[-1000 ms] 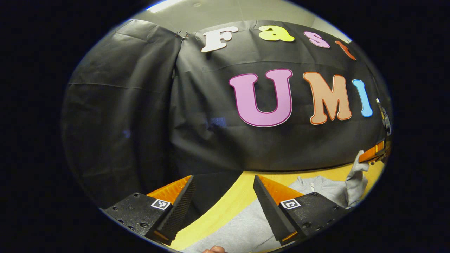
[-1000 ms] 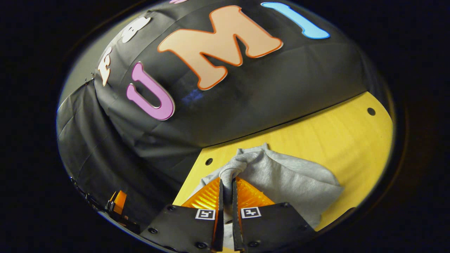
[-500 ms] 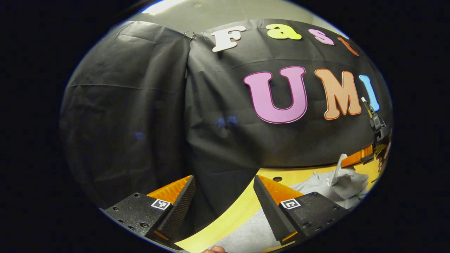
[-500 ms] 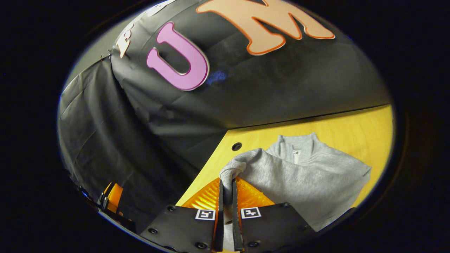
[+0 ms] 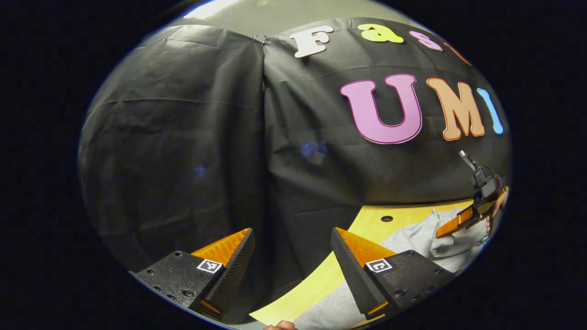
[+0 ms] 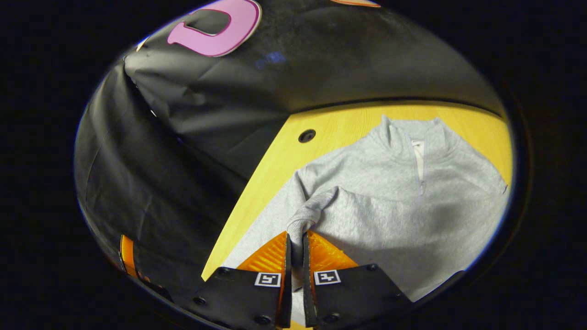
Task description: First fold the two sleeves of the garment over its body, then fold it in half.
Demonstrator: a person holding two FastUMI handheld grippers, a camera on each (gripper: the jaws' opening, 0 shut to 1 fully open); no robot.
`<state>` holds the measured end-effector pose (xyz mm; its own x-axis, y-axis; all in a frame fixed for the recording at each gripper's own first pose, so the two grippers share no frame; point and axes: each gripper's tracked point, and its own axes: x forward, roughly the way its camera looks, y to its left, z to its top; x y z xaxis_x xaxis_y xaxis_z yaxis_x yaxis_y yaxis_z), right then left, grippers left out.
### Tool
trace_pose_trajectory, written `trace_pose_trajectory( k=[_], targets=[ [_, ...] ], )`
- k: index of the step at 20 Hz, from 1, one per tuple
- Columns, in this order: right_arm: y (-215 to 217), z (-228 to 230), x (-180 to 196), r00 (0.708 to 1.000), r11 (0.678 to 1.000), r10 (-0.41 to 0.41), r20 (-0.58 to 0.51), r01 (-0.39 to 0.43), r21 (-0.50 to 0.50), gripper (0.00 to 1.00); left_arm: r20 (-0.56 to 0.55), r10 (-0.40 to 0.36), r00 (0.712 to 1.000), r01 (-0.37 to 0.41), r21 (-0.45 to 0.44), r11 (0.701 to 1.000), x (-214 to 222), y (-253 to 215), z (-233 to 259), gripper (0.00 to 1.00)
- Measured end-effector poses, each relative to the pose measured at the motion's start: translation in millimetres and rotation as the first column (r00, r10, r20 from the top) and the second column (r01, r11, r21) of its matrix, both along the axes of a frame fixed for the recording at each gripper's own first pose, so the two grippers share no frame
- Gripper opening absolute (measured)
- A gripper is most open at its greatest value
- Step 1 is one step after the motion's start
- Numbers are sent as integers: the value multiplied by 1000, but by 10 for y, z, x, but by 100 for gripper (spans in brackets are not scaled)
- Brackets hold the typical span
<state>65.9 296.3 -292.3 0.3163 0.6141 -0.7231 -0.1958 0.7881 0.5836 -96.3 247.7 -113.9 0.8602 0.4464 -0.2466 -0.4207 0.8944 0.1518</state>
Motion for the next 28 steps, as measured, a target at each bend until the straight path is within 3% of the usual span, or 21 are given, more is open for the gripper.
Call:
trace_pose_trajectory(
  k=[2, 4, 7, 12, 16, 21, 28],
  targets=[
    [-32, 57, 12, 1000, 1000, -3, -27, 3, -11, 13, -20, 7, 1000, -7, 7, 1000, -50, 46, -76, 98],
    [-4, 243, 32, 999, 999, -10, -30, 12, 39, 11, -23, 10, 1000, -10, 4, 1000, -55, 65, -157, 98],
    [115, 496, 123, 999, 994, -29, 25, 26, 103, 98, -50, -2, 999, 1, -12, 1000, -51, 19, -337, 98],
    [-158, 664, 114, 986, 998, -33, 161, 24, 58, 96, -153, -74, 985, 59, -103, 993, -131, -175, -852, 97],
    [-432, 809, 57, 975, 999, -35, 219, 29, 32, 96, -266, -168, 949, 93, -271, 958, -319, -425, -1392, 97],
    [-805, 816, 14, 970, 997, -71, 234, 70, 14, 95, -355, -157, 921, 6, -391, 920, -674, -472, -1849, 98],
    [-1143, 700, -87, 971, 994, -105, 215, 109, -8, 95, -430, -180, 884, -35, -447, 894, -839, -544, -2144, 98]
  ],
)
